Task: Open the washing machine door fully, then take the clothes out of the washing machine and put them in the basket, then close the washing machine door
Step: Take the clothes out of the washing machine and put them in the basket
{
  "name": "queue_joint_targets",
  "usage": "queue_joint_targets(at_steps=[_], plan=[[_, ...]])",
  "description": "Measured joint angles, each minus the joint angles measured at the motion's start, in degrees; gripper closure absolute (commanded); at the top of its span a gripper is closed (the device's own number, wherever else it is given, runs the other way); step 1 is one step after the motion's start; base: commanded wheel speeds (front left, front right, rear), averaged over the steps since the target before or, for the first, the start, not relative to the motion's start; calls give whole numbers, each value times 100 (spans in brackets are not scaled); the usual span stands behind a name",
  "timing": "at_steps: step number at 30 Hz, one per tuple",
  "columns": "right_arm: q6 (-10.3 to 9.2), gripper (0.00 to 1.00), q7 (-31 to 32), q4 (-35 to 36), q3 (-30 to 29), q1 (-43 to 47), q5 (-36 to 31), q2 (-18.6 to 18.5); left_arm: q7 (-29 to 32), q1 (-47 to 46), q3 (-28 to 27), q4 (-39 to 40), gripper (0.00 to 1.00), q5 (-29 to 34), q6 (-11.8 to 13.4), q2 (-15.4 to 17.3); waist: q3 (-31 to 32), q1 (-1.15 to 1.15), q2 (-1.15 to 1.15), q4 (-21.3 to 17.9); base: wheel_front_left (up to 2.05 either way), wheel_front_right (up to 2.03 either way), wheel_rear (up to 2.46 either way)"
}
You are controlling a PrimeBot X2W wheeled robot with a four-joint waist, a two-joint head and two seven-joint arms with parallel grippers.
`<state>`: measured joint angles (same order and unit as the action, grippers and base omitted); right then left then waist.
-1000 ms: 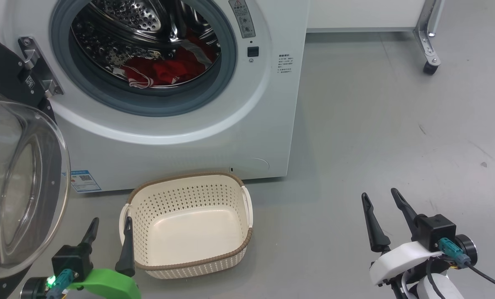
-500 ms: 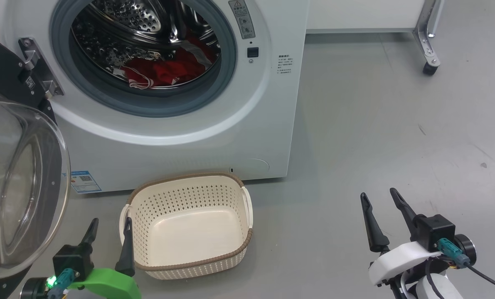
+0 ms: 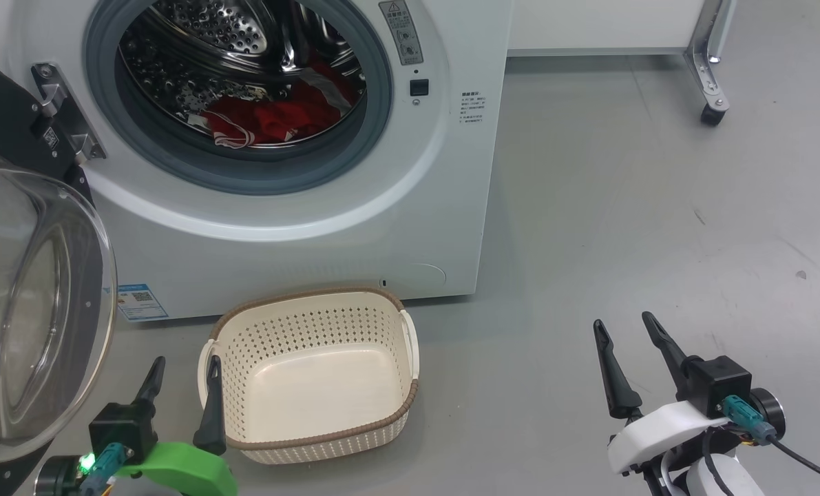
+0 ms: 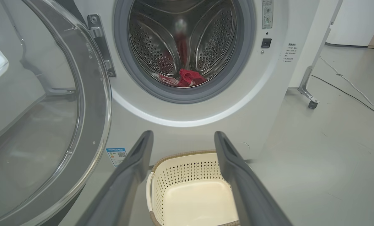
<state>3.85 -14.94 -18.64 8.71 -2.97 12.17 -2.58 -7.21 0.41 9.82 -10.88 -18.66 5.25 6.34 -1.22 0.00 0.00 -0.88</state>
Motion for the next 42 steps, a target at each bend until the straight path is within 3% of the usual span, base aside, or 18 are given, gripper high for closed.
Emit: queue_joint_targets(at_steps=[42], plan=[[-43, 0, 0, 3, 55, 2, 2, 1, 9, 0, 31, 37, 0, -32, 2, -15, -31, 0, 0, -13, 59, -59, 0]])
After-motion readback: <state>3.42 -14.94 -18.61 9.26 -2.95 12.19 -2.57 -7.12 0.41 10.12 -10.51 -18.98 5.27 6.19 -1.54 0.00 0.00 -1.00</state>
